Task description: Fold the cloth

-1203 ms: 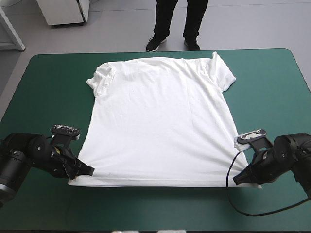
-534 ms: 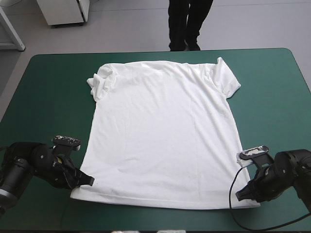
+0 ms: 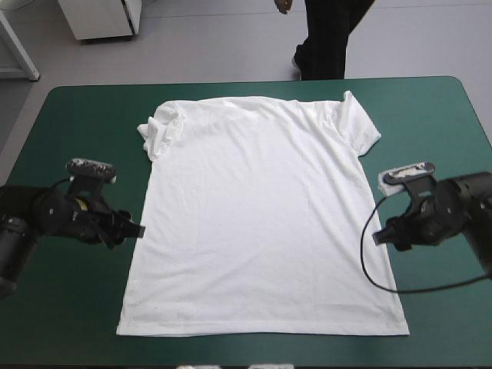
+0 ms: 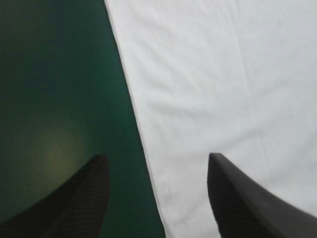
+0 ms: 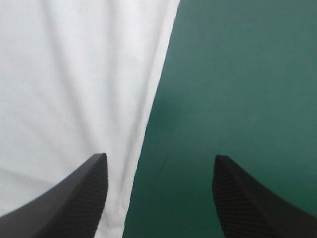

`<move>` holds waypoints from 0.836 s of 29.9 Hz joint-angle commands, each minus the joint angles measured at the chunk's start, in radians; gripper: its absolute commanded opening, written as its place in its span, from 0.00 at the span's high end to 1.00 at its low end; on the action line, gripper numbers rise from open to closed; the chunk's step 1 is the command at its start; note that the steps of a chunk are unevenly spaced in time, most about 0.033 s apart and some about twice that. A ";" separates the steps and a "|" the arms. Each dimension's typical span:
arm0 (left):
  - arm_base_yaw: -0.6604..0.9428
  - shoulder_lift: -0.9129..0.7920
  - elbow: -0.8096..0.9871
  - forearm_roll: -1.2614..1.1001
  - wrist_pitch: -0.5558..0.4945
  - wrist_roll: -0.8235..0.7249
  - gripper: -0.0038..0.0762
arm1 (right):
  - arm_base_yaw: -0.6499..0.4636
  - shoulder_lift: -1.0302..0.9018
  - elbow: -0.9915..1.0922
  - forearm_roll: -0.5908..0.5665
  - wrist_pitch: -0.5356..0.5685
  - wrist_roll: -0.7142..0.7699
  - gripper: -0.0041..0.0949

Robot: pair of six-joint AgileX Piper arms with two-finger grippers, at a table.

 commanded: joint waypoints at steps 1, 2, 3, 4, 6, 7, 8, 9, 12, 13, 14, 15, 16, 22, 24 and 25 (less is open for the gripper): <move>-0.005 0.095 -0.135 0.054 -0.087 -0.022 0.41 | 0.002 0.119 -0.171 -0.024 -0.038 0.005 0.40; -0.005 0.125 -0.160 0.061 -0.098 -0.022 0.41 | 0.002 0.155 -0.210 -0.024 -0.038 0.005 0.41; -0.005 0.163 -0.190 0.077 -0.108 -0.026 0.41 | 0.002 0.199 -0.259 -0.024 -0.040 0.005 0.42; -0.005 0.202 -0.218 0.084 -0.120 -0.029 0.41 | 0.002 0.241 -0.308 -0.024 -0.040 0.005 0.42; -0.005 0.275 -0.264 0.092 -0.144 -0.029 0.41 | 0.002 0.320 -0.392 -0.024 -0.040 0.005 0.42; -0.005 0.315 -0.288 0.104 -0.152 -0.029 0.41 | 0.002 0.356 -0.436 -0.024 -0.038 0.005 0.42; -0.005 0.356 -0.312 0.120 -0.151 -0.029 0.41 | 0.002 0.382 -0.467 -0.020 -0.036 0.005 0.42; -0.005 0.395 -0.337 0.129 -0.152 -0.029 0.41 | 0.002 0.411 -0.503 -0.018 -0.034 0.006 0.42; 0.016 0.495 -0.399 0.114 -0.152 -0.029 0.41 | 0.002 0.477 -0.580 -0.008 -0.032 0.006 0.42; 0.026 0.526 -0.419 0.109 -0.152 -0.029 0.41 | 0.002 0.494 -0.595 -0.005 -0.032 0.006 0.42; 0.034 0.549 -0.434 0.109 -0.152 -0.029 0.41 | 0.002 0.508 -0.604 -0.005 -0.034 0.006 0.42; 0.042 0.576 -0.451 0.109 -0.150 -0.029 0.41 | 0.002 0.521 -0.611 -0.005 -0.033 0.006 0.43; 0.050 0.600 -0.465 0.104 -0.152 -0.029 0.41 | -0.001 0.528 -0.614 -0.005 -0.041 0.006 0.43; 0.070 0.725 -0.531 0.047 -0.157 -0.026 0.41 | -0.004 0.560 -0.616 -0.016 -0.086 0.004 0.43; 0.070 0.757 -0.545 0.019 -0.157 -0.010 0.41 | -0.015 0.568 -0.616 -0.007 -0.096 0.004 0.43; 0.070 0.772 -0.550 0.012 -0.157 -0.004 0.41 | -0.023 0.573 -0.616 -0.003 -0.096 0.004 0.43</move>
